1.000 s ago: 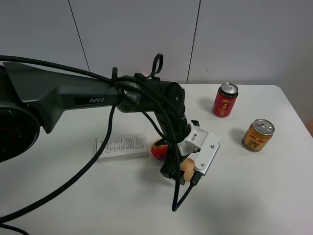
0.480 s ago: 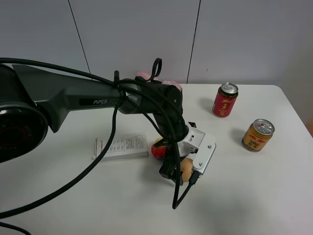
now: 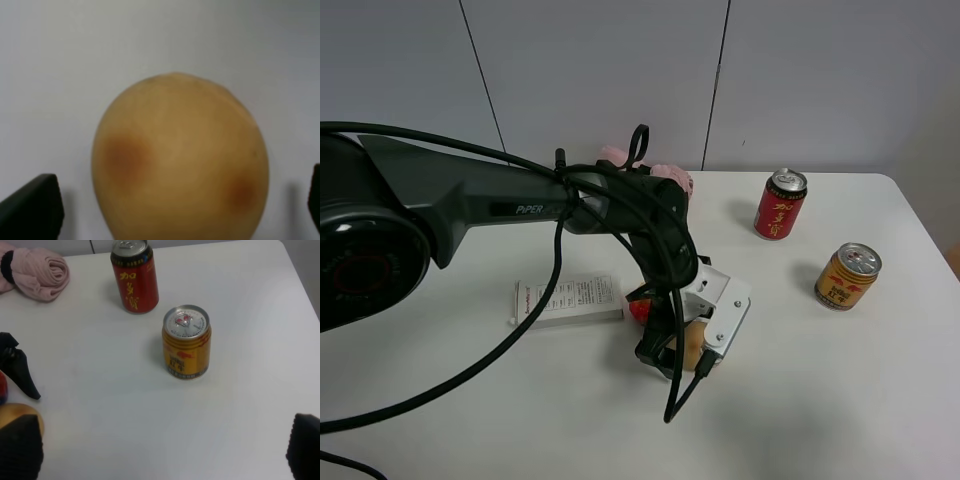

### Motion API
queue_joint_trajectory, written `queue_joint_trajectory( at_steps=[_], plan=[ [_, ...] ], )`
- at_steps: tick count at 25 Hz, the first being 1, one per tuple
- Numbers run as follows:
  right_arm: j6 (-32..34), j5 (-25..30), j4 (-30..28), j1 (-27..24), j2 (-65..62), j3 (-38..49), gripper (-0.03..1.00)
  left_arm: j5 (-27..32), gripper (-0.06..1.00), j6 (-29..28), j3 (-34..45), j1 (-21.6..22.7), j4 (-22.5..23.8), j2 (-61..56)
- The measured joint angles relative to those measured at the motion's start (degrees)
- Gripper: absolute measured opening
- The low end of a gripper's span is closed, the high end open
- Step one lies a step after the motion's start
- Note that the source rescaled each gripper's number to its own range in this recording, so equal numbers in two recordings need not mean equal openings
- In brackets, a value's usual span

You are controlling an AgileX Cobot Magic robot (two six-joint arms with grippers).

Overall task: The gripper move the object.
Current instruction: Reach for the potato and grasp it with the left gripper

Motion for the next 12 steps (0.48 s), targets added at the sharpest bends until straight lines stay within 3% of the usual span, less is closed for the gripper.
queue_joint_trajectory(
  at_steps=[8, 10, 12],
  plan=[
    [0.00, 0.00, 0.00, 0.00, 0.00, 0.00, 1.00, 0.54, 0.97, 0.00, 0.00, 0.18, 0.17, 0.41],
    [0.00, 0.00, 0.00, 0.00, 0.00, 0.00, 1.00, 1.36, 0.85, 0.00, 0.00, 0.18, 0.18, 0.49],
    [0.00, 0.00, 0.00, 0.00, 0.00, 0.00, 1.00, 1.63, 0.67, 0.00, -0.12, 0.18, 0.18, 0.49]
  ],
)
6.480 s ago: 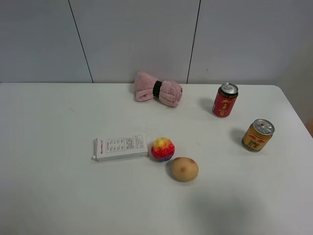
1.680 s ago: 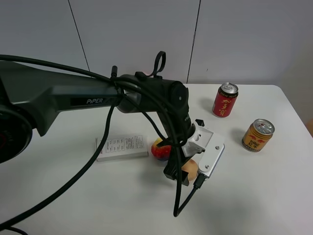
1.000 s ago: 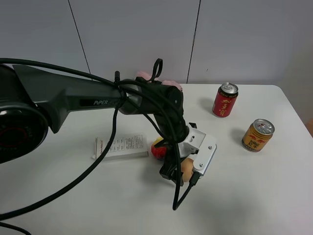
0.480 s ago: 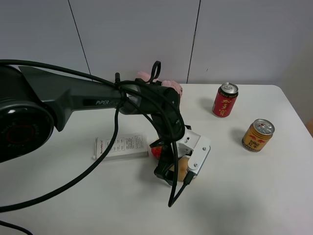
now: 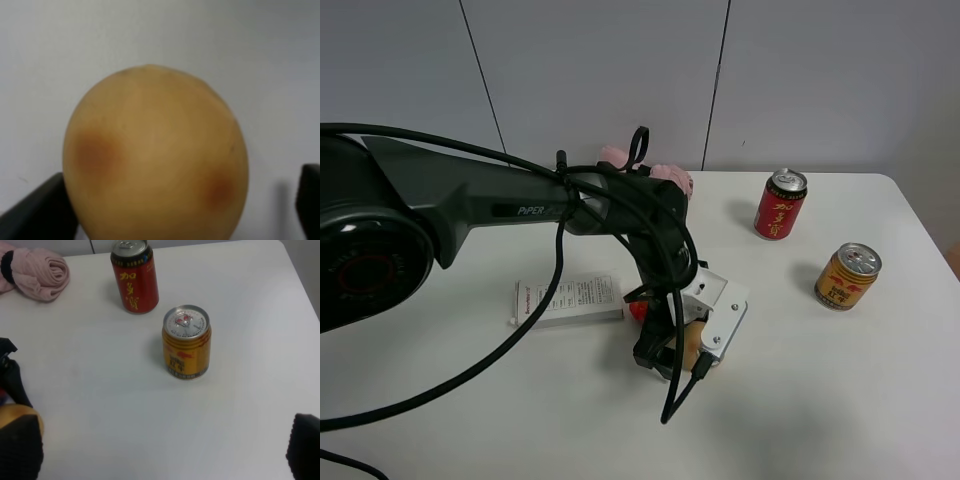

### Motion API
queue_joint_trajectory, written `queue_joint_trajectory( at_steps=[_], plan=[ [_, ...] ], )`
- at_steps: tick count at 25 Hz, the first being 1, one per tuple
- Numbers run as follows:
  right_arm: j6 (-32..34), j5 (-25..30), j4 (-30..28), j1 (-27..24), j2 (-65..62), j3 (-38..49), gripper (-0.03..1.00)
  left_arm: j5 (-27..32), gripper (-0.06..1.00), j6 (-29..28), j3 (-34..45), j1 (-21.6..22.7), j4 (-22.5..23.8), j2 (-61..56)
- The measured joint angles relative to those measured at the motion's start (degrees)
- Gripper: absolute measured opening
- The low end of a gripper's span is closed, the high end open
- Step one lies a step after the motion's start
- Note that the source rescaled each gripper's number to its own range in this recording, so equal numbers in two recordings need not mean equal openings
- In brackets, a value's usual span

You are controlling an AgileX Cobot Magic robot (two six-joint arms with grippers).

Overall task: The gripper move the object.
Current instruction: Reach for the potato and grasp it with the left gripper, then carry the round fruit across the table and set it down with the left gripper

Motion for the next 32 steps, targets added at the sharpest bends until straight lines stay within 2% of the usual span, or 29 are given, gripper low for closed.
queue_joint_trajectory(
  at_steps=[4, 6, 8, 11, 16, 20, 24, 28, 32],
  plan=[
    [0.00, 0.00, 0.00, 0.00, 0.00, 0.00, 1.00, 0.15, 0.27, 0.00, -1.44, 0.00, 0.00, 0.00],
    [0.00, 0.00, 0.00, 0.00, 0.00, 0.00, 1.00, 0.29, 0.15, 0.00, -2.53, 0.00, 0.00, 0.00],
    [0.00, 0.00, 0.00, 0.00, 0.00, 0.00, 1.00, 0.58, 0.07, 0.00, -3.92, 0.00, 0.07, 0.00],
    [0.00, 0.00, 0.00, 0.00, 0.00, 0.00, 1.00, 1.81, 0.02, 0.00, -6.65, 0.00, 0.18, -0.09],
    [0.00, 0.00, 0.00, 0.00, 0.00, 0.00, 1.00, 7.33, 0.01, -0.69, -13.82, -0.18, 0.06, -0.09],
    [0.00, 0.00, 0.00, 0.00, 0.00, 0.00, 1.00, 12.97, 0.00, -4.77, -20.00, -0.18, -0.19, -0.09],
    [0.00, 0.00, 0.00, 0.00, 0.00, 0.00, 1.00, 15.61, 0.00, -15.46, -24.69, -0.11, -0.36, -0.09],
    [0.00, 0.00, 0.00, 0.00, 0.00, 0.00, 1.00, 15.75, 0.00, -31.20, -26.81, 0.82, 0.74, -0.09],
    [0.00, 0.00, 0.00, 0.00, 0.00, 0.00, 1.00, 15.67, 0.00, -48.42, -28.03, 2.92, 5.48, -0.54]
  ],
)
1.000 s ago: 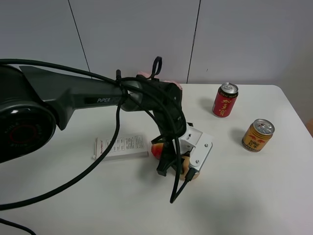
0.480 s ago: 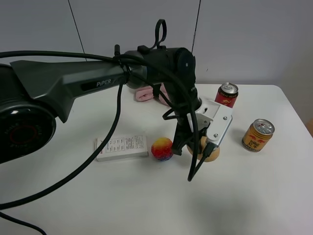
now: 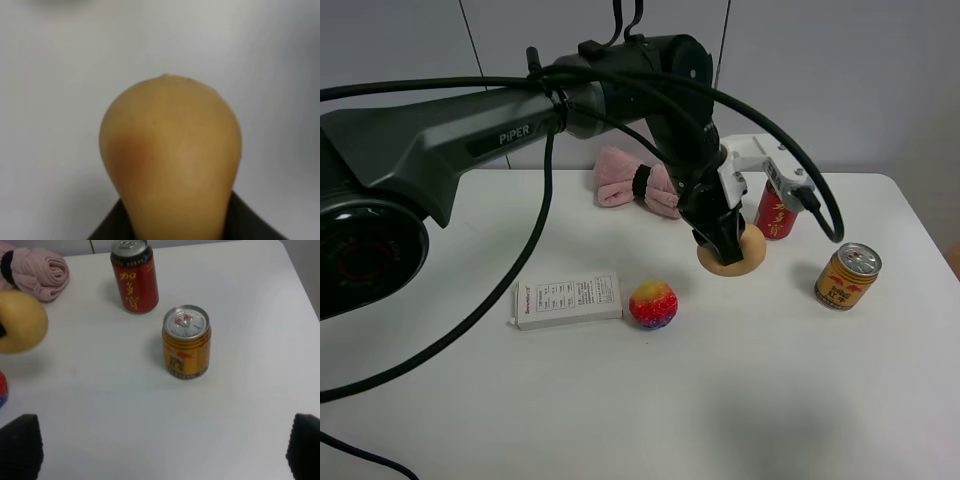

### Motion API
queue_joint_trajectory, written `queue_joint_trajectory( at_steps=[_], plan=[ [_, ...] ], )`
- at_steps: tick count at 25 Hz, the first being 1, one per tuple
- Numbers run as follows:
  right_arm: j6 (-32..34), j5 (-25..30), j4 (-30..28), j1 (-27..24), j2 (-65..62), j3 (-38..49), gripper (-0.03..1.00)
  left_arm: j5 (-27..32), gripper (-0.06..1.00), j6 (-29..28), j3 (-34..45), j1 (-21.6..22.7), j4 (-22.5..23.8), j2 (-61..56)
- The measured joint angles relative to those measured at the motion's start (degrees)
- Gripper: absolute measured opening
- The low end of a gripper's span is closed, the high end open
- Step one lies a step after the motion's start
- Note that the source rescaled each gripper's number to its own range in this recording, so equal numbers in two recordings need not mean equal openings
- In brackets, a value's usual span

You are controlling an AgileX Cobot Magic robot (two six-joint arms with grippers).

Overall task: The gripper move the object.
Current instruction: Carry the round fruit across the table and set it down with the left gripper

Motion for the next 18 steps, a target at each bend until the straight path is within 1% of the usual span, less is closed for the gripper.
queue_joint_trajectory(
  at_steps=[3, 6, 8, 11, 14, 16, 18],
  plan=[
    [0.00, 0.00, 0.00, 0.00, 0.00, 0.00, 1.00, 0.05, 0.00, -10.56, 0.00, 1.83, 6.35, -1.63],
    [0.00, 0.00, 0.00, 0.00, 0.00, 0.00, 1.00, 0.17, 0.00, -18.60, 0.00, 4.29, 12.97, -4.83],
    [0.00, 0.00, 0.00, 0.00, 0.00, 0.00, 1.00, 0.29, 0.00, -22.34, 0.00, 6.28, 17.76, -7.35],
    [0.00, 0.00, 0.00, 0.00, 0.00, 0.00, 1.00, 0.40, 0.00, -25.21, 0.00, 9.57, 22.44, -10.92],
    [0.00, 0.00, 0.00, 0.00, 0.00, 0.00, 1.00, 0.14, 0.00, -25.84, 1.87, 12.59, 23.90, -14.22],
    [0.00, 0.00, 0.00, 0.00, 0.00, 0.00, 1.00, -0.95, 0.00, -26.10, 6.05, 14.27, 24.01, -16.21],
    [0.00, 0.00, 0.00, 0.00, 0.00, 0.00, 1.00, -4.13, 0.00, -26.65, 11.96, 15.89, 24.01, -18.20]
  ],
)
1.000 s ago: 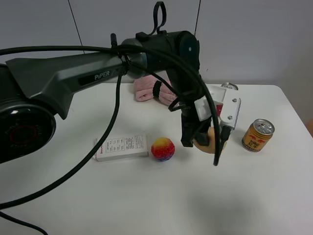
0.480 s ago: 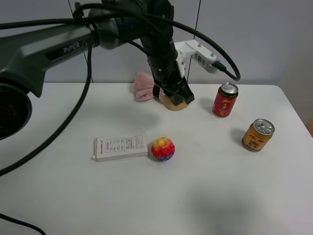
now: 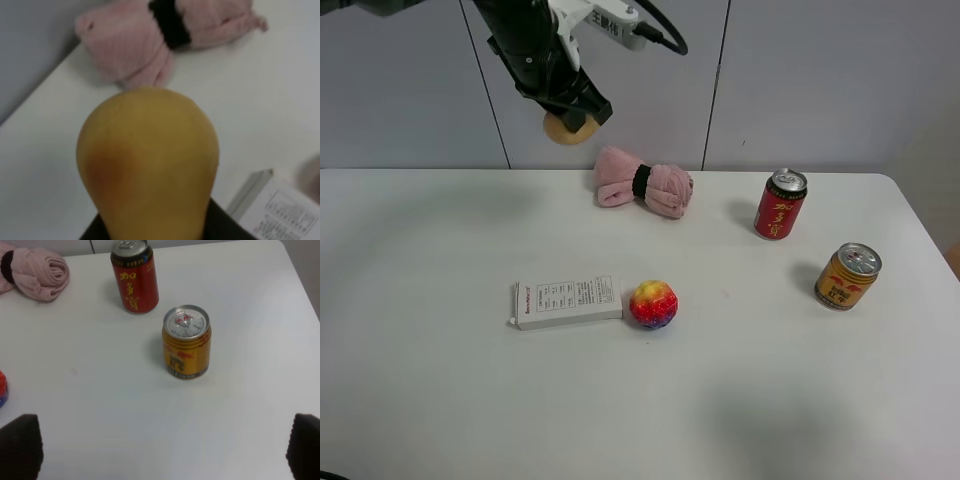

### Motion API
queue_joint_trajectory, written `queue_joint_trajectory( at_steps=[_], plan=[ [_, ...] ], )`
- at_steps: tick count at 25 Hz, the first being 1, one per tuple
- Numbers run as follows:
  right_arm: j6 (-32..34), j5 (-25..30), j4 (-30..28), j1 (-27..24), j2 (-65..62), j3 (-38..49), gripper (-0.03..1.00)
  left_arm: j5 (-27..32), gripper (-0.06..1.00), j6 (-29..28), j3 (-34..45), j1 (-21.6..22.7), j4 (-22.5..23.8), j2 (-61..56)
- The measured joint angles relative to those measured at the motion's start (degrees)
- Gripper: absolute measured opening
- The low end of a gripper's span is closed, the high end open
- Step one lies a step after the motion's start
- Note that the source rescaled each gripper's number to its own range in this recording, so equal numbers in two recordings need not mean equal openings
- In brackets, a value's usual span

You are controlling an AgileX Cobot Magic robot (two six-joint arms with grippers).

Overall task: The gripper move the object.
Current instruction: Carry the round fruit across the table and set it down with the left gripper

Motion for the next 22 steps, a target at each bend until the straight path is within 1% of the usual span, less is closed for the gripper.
queue_joint_trajectory(
  at_steps=[2, 6, 10, 13, 14, 15, 18, 22],
  plan=[
    [0.00, 0.00, 0.00, 0.00, 0.00, 0.00, 1.00, -5.16, 0.00, -0.88, 7.95, 1.26, 0.05, -2.18],
    [0.00, 0.00, 0.00, 0.00, 0.00, 0.00, 1.00, -19.39, 0.00, -1.90, 23.67, 3.18, -0.32, -5.89],
    [0.00, 0.00, 0.00, 0.00, 0.00, 0.00, 1.00, -34.68, 0.00, -2.08, 36.27, 5.06, -2.30, -6.56],
    [0.00, 0.00, 0.00, 0.00, 0.00, 0.00, 1.00, -45.41, 0.00, -2.10, 43.34, 6.71, -2.68, -5.95],
    [0.00, 0.00, 0.00, 0.00, 0.00, 0.00, 1.00, -47.99, 0.00, -2.14, 44.77, 7.42, -2.68, -5.64],
    [0.00, 0.00, 0.00, 0.00, 0.00, 0.00, 1.00, -49.85, 0.00, -2.45, 46.02, 8.12, -2.68, -5.41],
    [0.00, 0.00, 0.00, 0.00, 0.00, 0.00, 1.00, -52.31, 0.00, -5.08, 47.28, 10.22, -2.68, -4.19],
    [0.00, 0.00, 0.00, 0.00, 0.00, 0.00, 1.00, -54.00, 0.00, -11.43, 47.39, 11.92, -2.68, -1.16]
  ],
)
